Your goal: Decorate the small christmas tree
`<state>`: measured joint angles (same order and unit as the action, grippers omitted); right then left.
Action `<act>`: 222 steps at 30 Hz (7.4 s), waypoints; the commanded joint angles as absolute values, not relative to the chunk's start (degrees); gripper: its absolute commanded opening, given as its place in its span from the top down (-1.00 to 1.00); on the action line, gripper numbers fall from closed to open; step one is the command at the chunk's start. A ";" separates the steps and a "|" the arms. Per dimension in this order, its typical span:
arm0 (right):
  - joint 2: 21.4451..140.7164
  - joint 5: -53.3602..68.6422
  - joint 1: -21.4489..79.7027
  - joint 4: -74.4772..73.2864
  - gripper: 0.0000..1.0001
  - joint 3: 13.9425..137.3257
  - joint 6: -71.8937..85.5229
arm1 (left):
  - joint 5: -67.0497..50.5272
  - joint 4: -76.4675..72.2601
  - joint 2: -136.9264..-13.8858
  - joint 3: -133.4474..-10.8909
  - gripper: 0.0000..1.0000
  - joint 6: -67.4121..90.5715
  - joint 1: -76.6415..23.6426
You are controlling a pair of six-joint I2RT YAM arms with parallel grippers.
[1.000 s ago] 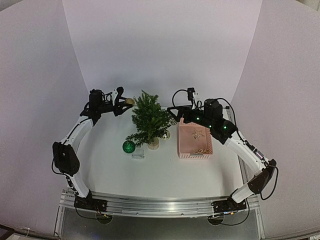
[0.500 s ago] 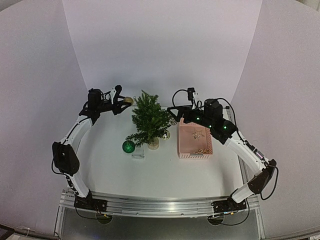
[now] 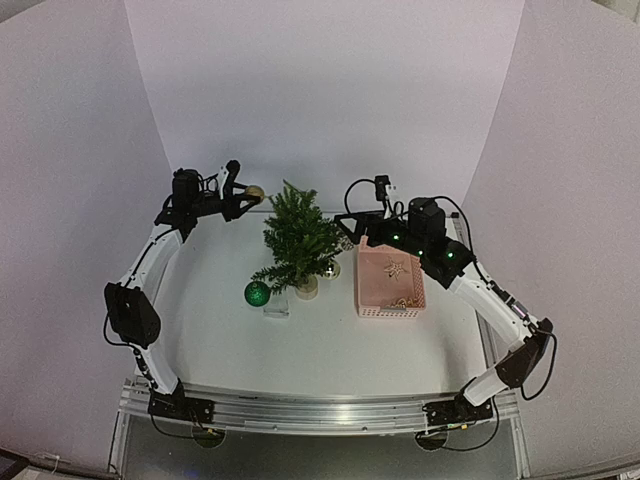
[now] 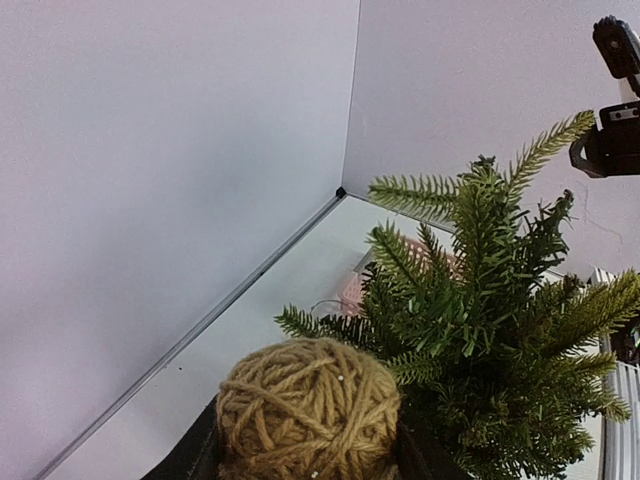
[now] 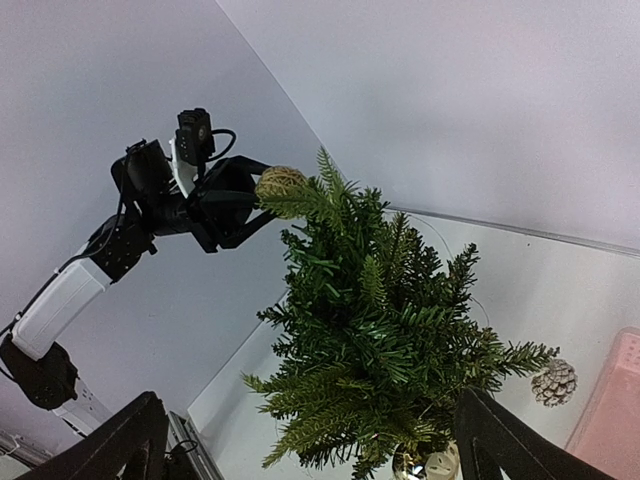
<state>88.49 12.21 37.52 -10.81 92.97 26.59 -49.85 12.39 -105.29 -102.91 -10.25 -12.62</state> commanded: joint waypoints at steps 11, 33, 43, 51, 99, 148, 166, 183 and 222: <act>86.94 13.02 37.20 -10.11 -0.96 94.33 25.83 | -53.75 16.33 -104.70 -104.33 1.00 -10.17 -12.39; 86.41 13.11 37.22 -10.11 -0.96 94.07 25.86 | -54.09 18.99 -108.01 -106.03 1.00 -10.59 -12.26; 86.48 13.22 37.18 -10.10 -0.96 94.00 25.99 | -53.17 18.32 -108.87 -107.02 1.00 -10.95 -12.23; 86.22 13.10 37.18 -10.11 -0.96 93.87 25.94 | -52.64 17.41 -109.73 -109.76 1.00 -10.54 -11.68; 86.89 13.20 37.20 -10.11 -0.96 95.42 25.06 | -56.38 12.65 -110.88 -106.39 0.72 -5.90 -12.03; 87.36 13.46 37.20 -10.11 -0.97 96.57 24.85 | -57.64 11.03 -112.96 -106.60 -0.09 -4.11 -12.35; 86.17 9.41 37.18 -10.73 -0.96 94.68 25.35 | -59.30 14.21 -109.88 -106.99 -0.05 -8.76 -12.19; 81.92 -4.60 20.35 -34.76 -0.97 87.02 36.18 | -56.18 19.78 -97.16 -101.69 -0.53 -8.36 -10.08; 122.53 1.43 19.75 -74.49 -0.72 104.91 -45.09 | -43.80 18.37 -87.56 -84.24 -0.76 -9.01 -6.06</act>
<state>119.50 4.38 19.15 -73.62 106.63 -38.76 -44.73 20.30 -86.71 -82.04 -8.97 -6.20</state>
